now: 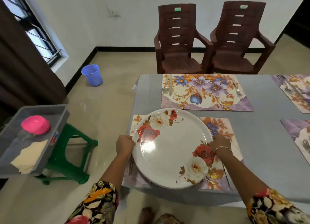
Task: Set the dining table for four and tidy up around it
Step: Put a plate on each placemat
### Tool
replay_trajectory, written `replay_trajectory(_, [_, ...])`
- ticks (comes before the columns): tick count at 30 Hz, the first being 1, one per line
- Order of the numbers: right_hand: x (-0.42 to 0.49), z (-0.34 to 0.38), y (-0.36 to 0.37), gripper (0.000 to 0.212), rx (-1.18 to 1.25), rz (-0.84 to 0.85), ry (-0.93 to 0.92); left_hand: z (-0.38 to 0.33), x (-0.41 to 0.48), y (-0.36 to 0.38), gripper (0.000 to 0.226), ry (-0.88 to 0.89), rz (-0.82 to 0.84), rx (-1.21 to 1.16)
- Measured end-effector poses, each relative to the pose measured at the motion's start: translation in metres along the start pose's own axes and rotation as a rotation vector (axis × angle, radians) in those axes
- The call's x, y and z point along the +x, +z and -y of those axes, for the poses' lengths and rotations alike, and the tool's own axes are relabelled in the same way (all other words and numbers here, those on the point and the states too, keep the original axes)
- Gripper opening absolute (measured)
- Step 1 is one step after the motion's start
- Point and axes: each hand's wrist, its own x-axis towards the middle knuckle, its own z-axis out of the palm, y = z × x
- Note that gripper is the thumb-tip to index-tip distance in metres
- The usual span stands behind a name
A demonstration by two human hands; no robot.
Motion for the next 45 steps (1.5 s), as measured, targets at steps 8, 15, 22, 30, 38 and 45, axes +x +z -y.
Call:
replay_trajectory(8, [0.001, -0.006, -0.003, 0.027, 0.071, -0.022, -0.035, -0.007, -0.005, 0.004, 0.018, -0.016, -0.02, 0.032])
replay_trajectory(15, [0.005, -0.01, -0.003, 0.028, 0.078, -0.047, -0.044, -0.005, -0.009, 0.003, 0.019, -0.016, 0.008, 0.005])
replay_trajectory(22, [0.001, -0.015, 0.001, 0.028, 0.123, -0.091, -0.01, -0.004, -0.012, 0.002, 0.014, 0.002, -0.118, 0.018])
replay_trajectory(30, [0.003, -0.019, -0.001, 0.019, 0.316, -0.085, 0.074, -0.008, -0.014, 0.002, 0.015, -0.115, -0.096, -0.048])
replay_trajectory(38, [0.009, -0.019, 0.0, 0.027, 0.417, -0.061, 0.176, -0.008, -0.024, 0.004, 0.022, -0.153, -0.005, -0.127])
replay_trajectory(45, [0.009, -0.032, -0.024, 0.019, 0.591, -0.113, 0.162, -0.027, -0.04, 0.008, 0.007, -0.025, 0.056, -0.206])
